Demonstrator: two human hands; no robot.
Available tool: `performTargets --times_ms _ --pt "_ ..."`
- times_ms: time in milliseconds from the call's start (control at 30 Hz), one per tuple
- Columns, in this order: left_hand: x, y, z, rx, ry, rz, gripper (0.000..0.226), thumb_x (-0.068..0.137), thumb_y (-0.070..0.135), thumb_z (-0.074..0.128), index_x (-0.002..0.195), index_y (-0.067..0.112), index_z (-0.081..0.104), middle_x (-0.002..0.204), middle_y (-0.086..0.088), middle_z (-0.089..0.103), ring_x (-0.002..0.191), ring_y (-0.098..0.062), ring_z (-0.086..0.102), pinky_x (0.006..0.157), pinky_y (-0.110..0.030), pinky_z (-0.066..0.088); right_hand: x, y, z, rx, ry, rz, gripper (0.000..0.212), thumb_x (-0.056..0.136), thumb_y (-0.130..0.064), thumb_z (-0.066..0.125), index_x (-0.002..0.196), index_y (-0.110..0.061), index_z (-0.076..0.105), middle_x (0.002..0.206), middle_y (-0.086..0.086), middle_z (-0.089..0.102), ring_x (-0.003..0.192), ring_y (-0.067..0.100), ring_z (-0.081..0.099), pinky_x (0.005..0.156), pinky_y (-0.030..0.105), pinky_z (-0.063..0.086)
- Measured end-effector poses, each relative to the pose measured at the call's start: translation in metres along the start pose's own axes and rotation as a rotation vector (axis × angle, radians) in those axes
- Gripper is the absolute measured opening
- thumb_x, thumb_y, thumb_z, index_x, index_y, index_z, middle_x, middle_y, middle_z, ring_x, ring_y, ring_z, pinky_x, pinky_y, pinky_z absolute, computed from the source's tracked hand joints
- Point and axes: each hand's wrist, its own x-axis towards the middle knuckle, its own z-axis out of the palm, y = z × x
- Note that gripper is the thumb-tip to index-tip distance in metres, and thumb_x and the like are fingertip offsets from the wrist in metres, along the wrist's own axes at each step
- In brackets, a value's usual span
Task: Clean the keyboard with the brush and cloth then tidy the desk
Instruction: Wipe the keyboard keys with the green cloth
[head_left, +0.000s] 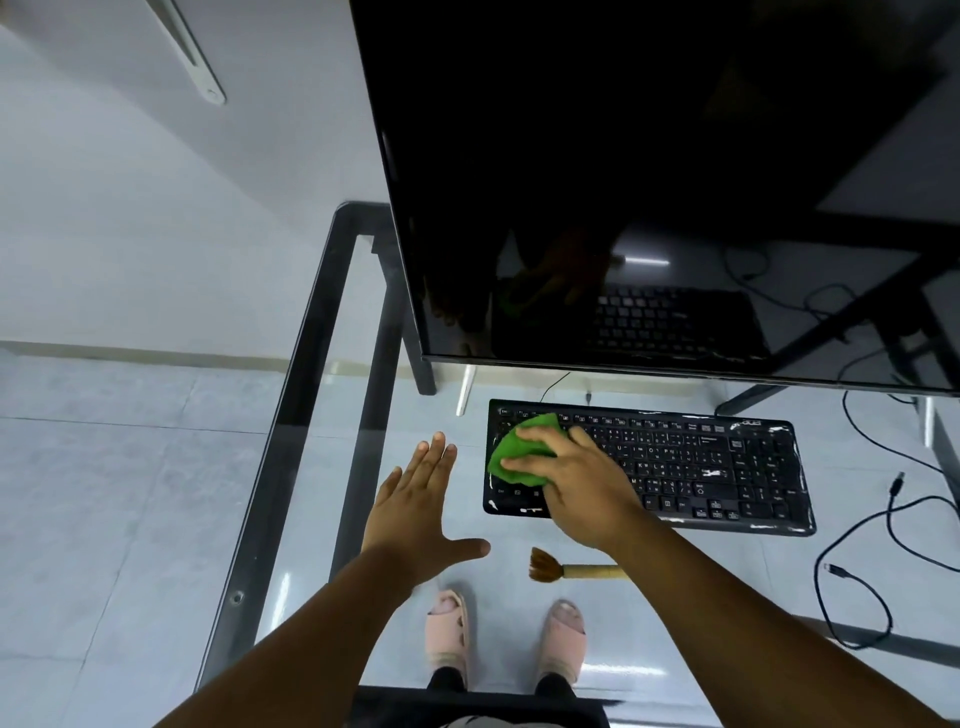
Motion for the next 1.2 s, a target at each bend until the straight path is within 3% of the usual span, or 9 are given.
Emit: performTargets --times_ms 100,200,300,433,633,800,1200 --pt "-0.001 0.001 0.000 0.005 0.003 0.004 0.117 0.071 0.080 0.054 0.153 0.028 -0.012 0.156 0.012 -0.026 0.143 -0.008 -0.022 0.115 -0.031 -0.007 0.000 -0.001 0.001 0.002 0.084 0.092 0.062 0.087 -0.007 0.048 0.134 -0.048 0.051 0.147 -0.022 0.035 0.099 0.009 0.030 0.082 0.033 0.052" --pt "0.000 0.001 0.000 -0.002 -0.004 0.001 0.117 0.071 0.079 0.055 0.153 0.028 -0.011 0.156 0.012 -0.025 0.143 -0.008 -0.022 0.115 -0.032 -0.007 0.003 -0.012 0.005 -0.017 0.058 0.059 0.065 0.087 -0.008 0.047 0.137 -0.048 0.047 0.149 -0.022 0.032 0.102 0.012 0.033 0.087 0.031 0.048" --pt "-0.001 -0.001 -0.003 0.002 -0.013 0.009 0.118 0.070 0.079 0.056 0.153 0.028 -0.010 0.157 0.012 -0.024 0.144 -0.008 -0.020 0.116 -0.032 -0.005 -0.007 -0.007 0.008 -0.017 0.012 -0.026 0.065 0.086 -0.005 0.048 0.133 -0.050 0.051 0.149 -0.022 0.035 0.099 0.013 0.033 0.087 0.031 0.045" --pt "-0.001 0.000 -0.003 0.011 -0.010 0.012 0.119 0.069 0.079 0.057 0.153 0.028 -0.009 0.157 0.012 -0.024 0.145 -0.009 -0.019 0.117 -0.033 -0.003 -0.018 0.011 0.007 0.033 0.102 0.062 0.060 0.083 -0.004 0.049 0.127 -0.044 0.059 0.144 -0.019 0.043 0.095 0.010 0.031 0.082 0.037 0.052" --pt "0.000 -0.002 -0.003 0.000 -0.018 0.016 0.118 0.070 0.077 0.058 0.153 0.027 -0.010 0.157 0.012 -0.024 0.142 -0.006 -0.021 0.117 -0.032 -0.003 0.005 -0.011 0.005 -0.069 0.037 0.001 0.063 0.087 -0.010 0.048 0.137 -0.047 0.046 0.150 -0.018 0.033 0.105 0.016 0.036 0.092 0.036 0.046" --pt "-0.001 -0.003 -0.004 0.007 -0.019 0.018 0.118 0.070 0.077 0.059 0.153 0.028 -0.010 0.157 0.013 -0.023 0.145 -0.008 -0.018 0.116 -0.031 -0.002 0.030 -0.015 -0.006 -0.102 0.083 0.134 0.067 0.085 -0.008 0.051 0.139 -0.046 0.043 0.147 -0.017 0.033 0.112 0.019 0.037 0.092 0.038 0.047" --pt "-0.002 -0.004 -0.004 0.001 -0.011 0.030 0.116 0.071 0.076 0.058 0.153 0.028 -0.009 0.157 0.012 -0.022 0.146 -0.009 -0.016 0.117 -0.032 -0.001 -0.004 -0.019 0.006 -0.204 -0.024 -0.018 0.072 0.081 -0.005 0.050 0.136 -0.051 0.043 0.149 -0.014 0.034 0.107 0.019 0.037 0.089 0.037 0.044"
